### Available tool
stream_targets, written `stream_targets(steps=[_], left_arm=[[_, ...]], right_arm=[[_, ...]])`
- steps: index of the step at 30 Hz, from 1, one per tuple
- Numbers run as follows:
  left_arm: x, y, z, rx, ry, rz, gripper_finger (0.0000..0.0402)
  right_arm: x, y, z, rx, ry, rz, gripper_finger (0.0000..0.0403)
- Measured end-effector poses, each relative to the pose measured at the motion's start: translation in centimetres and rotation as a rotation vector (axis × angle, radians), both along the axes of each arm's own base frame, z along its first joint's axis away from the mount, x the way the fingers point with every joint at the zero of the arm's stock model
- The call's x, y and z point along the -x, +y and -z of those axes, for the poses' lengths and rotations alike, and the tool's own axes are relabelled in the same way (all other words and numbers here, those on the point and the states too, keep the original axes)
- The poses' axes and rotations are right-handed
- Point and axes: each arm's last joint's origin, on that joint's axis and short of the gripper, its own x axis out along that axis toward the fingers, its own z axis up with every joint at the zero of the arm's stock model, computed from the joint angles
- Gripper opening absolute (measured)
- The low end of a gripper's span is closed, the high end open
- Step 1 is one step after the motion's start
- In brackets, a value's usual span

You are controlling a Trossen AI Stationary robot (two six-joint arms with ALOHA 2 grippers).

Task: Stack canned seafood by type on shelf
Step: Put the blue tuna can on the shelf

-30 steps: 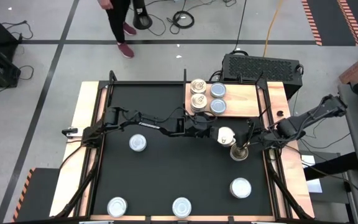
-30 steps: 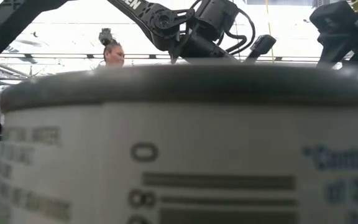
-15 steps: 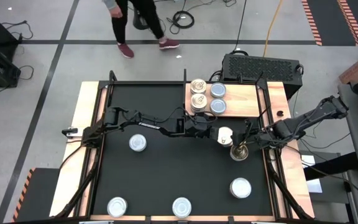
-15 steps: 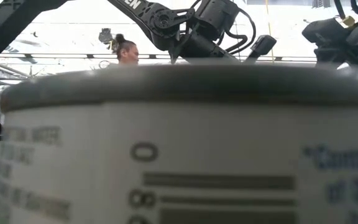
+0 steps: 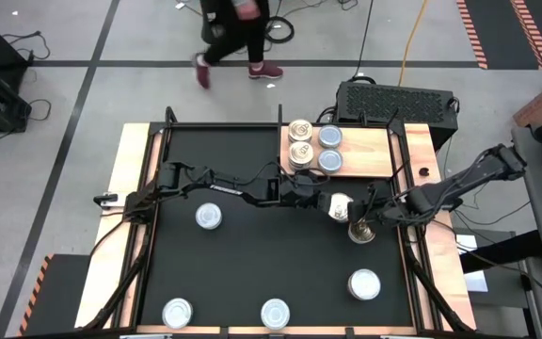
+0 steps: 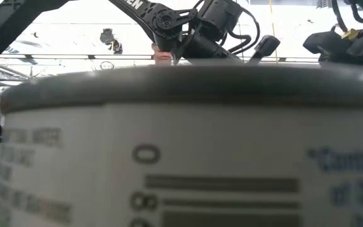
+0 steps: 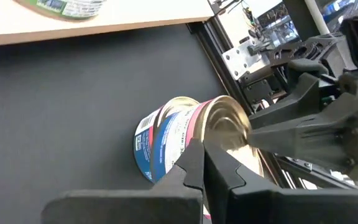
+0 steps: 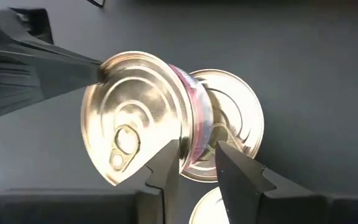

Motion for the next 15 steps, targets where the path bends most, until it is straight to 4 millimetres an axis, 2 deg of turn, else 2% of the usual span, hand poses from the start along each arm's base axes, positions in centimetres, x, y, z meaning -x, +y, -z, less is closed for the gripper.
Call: stream_targets(steps=[3,8,15], left_arm=[[0.0,0.0,-0.1,-0.02,-0.004,0.01,0.0005],[0.0,-0.1,-0.2,-0.002,-0.008,0.051,0.0042],[-0.4,-0.4,1.3,0.041,0.008,0.13,0.0087]], right_arm=[[-0.2,0.1,0.2,0.004,0.013,0.006,0.0077],[-0.3,0.1,0.3,0.003,0.013,0.008,0.0058],[-0.4,0.1,0.2,0.021,-0.019,0.042,0.0054]])
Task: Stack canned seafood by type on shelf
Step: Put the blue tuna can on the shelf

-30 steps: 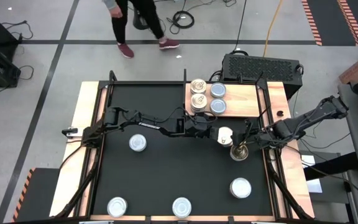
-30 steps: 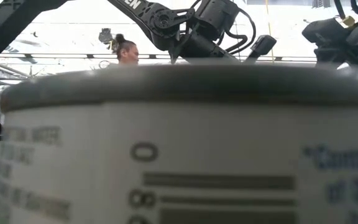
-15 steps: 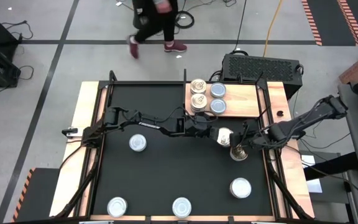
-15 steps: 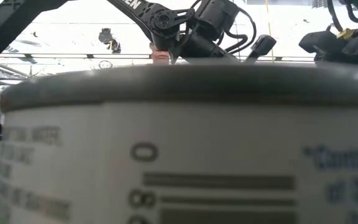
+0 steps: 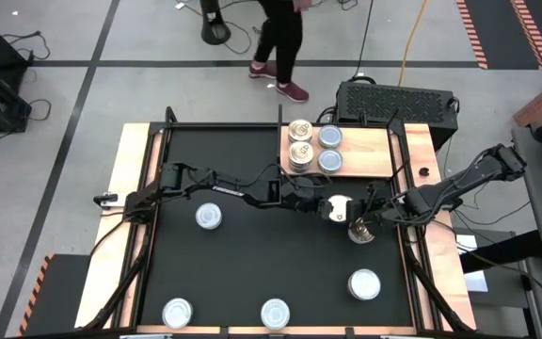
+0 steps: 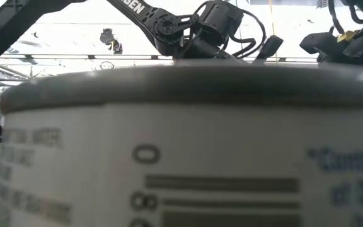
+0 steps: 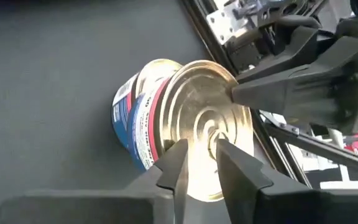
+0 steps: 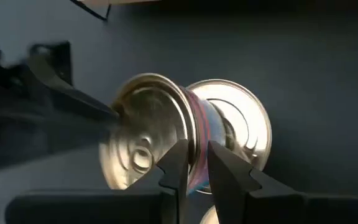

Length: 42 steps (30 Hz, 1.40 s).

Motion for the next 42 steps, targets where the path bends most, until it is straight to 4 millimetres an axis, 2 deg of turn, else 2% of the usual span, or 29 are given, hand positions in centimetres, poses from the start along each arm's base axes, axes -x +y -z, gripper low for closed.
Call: stream_targets(steps=[9,16,20,29,36,42], left_arm=[[-0.6,0.2,-1.2,-0.003,-0.154,0.015,0.0092],[-0.5,0.2,-0.8,-0.018,-0.111,0.067,0.0092],[-0.4,1.0,-0.9,-0.034,-0.115,0.105,0.0092],[0.1,3.6,-2.2,0.036,-0.157,0.234,0.0091],[1.5,3.8,-6.0,-0.126,-0.15,0.245,0.0066],[2.7,4.0,-8.0,-0.24,-0.105,0.251,0.0047]], right_arm=[[0.2,-0.1,0.1,-0.005,0.012,0.028,0.0054],[0.5,-0.2,0.3,0.002,0.038,0.048,0.0048],[0.6,-0.3,0.3,0.016,0.048,0.052,0.0009],[1.1,-0.5,0.4,0.015,0.072,0.097,0.0001],[2.0,-0.9,0.0,-0.008,0.044,0.158,0.0],[2.4,-1.2,-0.7,0.019,-0.052,0.203,0.0]])
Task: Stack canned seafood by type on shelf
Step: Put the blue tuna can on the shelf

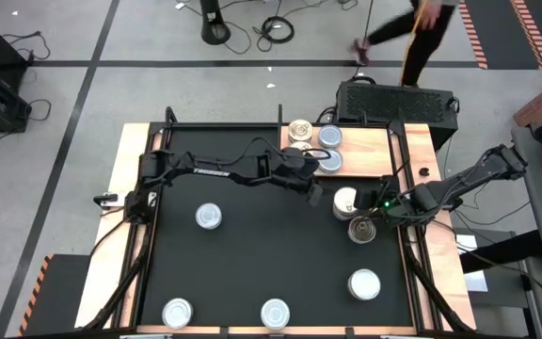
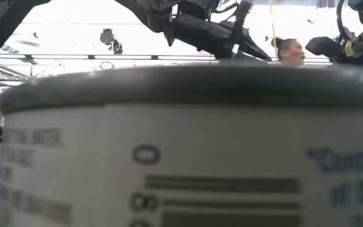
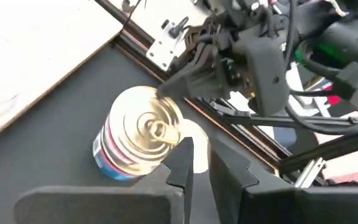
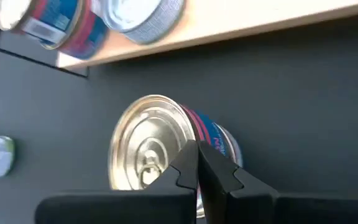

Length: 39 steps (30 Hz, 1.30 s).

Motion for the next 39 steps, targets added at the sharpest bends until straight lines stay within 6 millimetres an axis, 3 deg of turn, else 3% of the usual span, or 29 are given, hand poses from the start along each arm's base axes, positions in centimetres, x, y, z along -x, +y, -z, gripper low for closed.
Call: stream_targets(steps=[12,16,21,25,29,34,39], left_arm=[[0.6,0.5,1.1,-0.059,0.112,0.025,0.0044],[1.4,-0.1,0.3,-0.122,0.104,-0.062,0.0044],[4.8,-0.8,-1.2,-0.231,0.048,-0.105,0.0044],[7.6,-0.1,-0.8,-0.242,0.005,-0.147,0.0044],[9.3,0.5,0.1,-0.182,-0.04,-0.174,0.0044],[9.7,0.6,0.5,-0.132,-0.07,-0.127,0.0044],[9.6,0.4,0.5,-0.129,-0.075,-0.104,0.0044]], right_arm=[[0.0,0.0,0.0,-0.004,0.001,-0.005,0.0009],[0.0,0.1,0.0,-0.016,0.012,-0.007,0.005],[-0.5,0.3,0.4,-0.009,0.042,-0.009,0.0126],[-1.0,0.5,0.9,-0.003,0.08,-0.011,0.0181],[-1.6,0.8,1.4,-0.016,0.094,-0.007,0.0208],[-2.0,1.0,1.8,-0.03,0.085,0.03,0.0186],[-2.4,1.0,2.0,-0.015,0.045,0.085,0.0099]])
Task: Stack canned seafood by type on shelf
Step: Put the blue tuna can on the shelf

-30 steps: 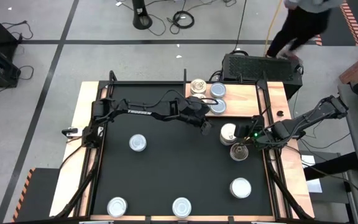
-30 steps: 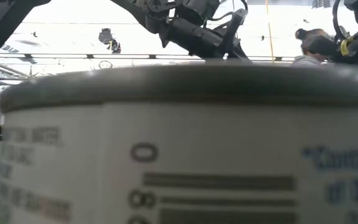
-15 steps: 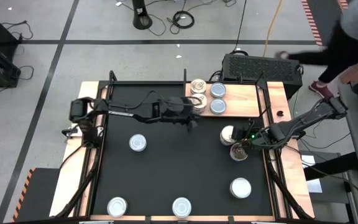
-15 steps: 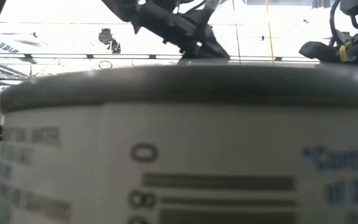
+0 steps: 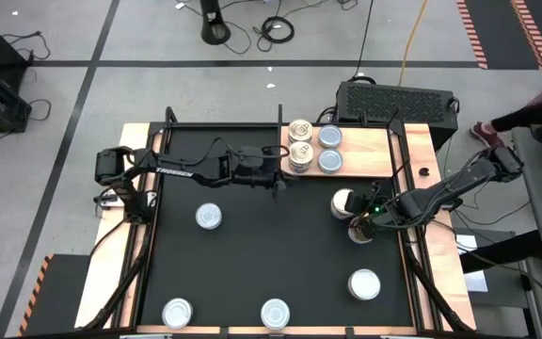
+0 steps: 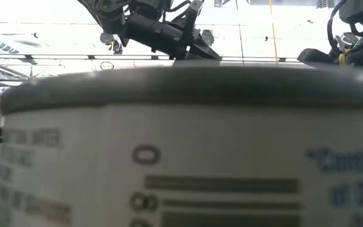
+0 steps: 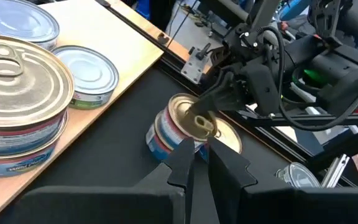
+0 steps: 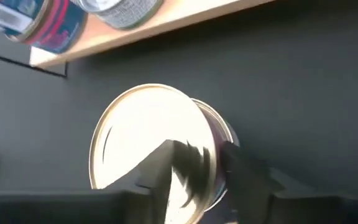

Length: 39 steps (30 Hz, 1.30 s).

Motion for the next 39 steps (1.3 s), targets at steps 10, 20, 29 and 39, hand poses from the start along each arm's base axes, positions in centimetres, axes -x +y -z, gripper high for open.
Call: stream_targets(steps=[10,20,29,39], left_arm=[[0.0,-0.1,0.0,0.004,0.001,0.028,0.0044],[0.0,0.0,0.0,-0.008,0.004,0.055,0.0044],[0.1,-0.1,0.1,-0.006,0.01,0.07,0.0044],[0.1,-0.2,0.2,0.008,0.015,0.103,0.0044]], right_arm=[[-0.2,-0.1,0.0,0.009,-0.072,0.083,0.0002],[0.4,-0.6,-1.0,0.079,-0.181,0.142,0.0],[1.2,-1.5,-1.3,0.154,-0.209,0.232,0.0],[1.4,-3.8,-1.3,0.237,-0.16,0.389,0.0]])
